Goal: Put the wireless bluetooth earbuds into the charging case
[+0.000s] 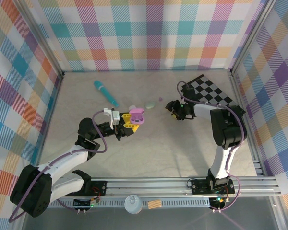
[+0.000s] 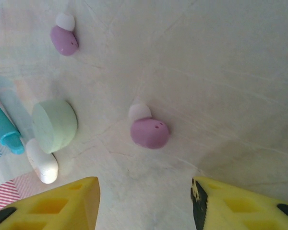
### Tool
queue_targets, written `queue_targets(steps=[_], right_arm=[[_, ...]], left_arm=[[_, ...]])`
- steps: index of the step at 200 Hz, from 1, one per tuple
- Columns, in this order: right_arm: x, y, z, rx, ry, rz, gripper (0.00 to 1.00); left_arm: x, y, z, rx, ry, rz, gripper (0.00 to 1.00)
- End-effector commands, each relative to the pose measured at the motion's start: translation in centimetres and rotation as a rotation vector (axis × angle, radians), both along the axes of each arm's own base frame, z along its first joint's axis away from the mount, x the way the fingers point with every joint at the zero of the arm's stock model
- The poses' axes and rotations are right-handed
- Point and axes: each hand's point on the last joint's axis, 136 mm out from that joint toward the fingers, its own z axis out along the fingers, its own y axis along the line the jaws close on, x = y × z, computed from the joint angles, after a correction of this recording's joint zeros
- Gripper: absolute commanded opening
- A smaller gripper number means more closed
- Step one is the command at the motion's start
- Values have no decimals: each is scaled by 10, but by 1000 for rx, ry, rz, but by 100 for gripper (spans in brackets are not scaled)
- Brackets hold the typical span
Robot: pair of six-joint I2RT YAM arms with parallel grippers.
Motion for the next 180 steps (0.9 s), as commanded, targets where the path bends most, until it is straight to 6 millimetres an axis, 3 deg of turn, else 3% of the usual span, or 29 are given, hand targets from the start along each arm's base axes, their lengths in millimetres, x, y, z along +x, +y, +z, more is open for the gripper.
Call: queue_targets(steps=[1, 54, 180], right_arm=[[13, 7, 0, 31, -9, -17, 51], [33, 14, 3, 20, -39, 33, 49], [61, 25, -1, 66, -43, 120, 46]], left_arm=[[-3, 1, 10, -12, -49, -13, 33], [-3, 2, 10, 3, -42, -10, 33], [-2, 1, 9, 20, -46, -5, 33]])
